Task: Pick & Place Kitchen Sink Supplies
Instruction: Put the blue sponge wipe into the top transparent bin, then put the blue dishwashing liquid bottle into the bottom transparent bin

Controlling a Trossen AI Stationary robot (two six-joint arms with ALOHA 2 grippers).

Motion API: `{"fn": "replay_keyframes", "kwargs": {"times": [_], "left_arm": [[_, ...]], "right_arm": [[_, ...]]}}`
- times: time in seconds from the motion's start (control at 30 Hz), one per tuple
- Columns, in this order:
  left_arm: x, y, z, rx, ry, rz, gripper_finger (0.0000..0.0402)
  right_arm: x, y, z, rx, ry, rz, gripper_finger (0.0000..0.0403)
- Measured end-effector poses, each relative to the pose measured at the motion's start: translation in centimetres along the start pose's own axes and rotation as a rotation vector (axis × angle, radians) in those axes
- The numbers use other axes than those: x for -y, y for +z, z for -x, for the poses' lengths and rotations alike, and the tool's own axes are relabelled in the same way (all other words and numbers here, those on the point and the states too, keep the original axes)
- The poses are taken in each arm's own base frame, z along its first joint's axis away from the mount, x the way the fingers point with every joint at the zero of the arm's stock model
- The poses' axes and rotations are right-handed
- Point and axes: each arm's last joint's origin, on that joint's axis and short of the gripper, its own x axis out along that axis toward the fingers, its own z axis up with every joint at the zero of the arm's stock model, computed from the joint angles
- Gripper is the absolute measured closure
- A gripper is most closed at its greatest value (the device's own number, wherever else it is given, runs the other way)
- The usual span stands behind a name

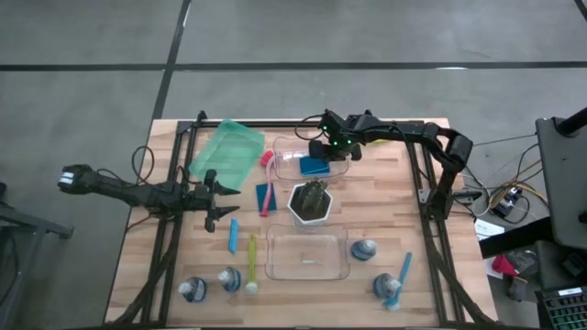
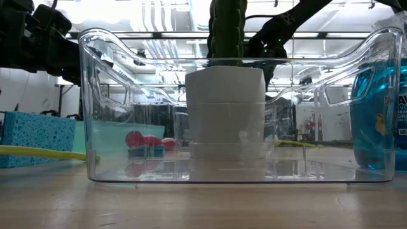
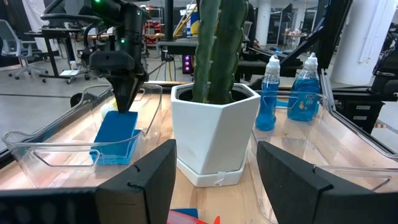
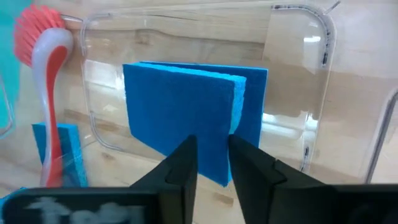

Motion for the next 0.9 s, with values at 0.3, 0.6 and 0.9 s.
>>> {"fn": "replay_keyframes", "kwargs": {"times": [0.3,0.6,0.9], "left_arm": [[0.0,0.0,0.0,0.000,0.000,0.000,0.0184],[0.0,0.0,0.0,0.000,0.000,0.000,0.0184],[0.0,0.0,0.0,0.000,0.000,0.000,0.0184]], "right_arm": [[-0.2,-0.1,0.4,-0.027,0.032,0.021,0.0268],[-0.4,-0.2,1.9,0.002,0.061,0.052,0.0250],[-0.8,-0.4,5.0,0.066,0.126,0.149,0.0260]]}}
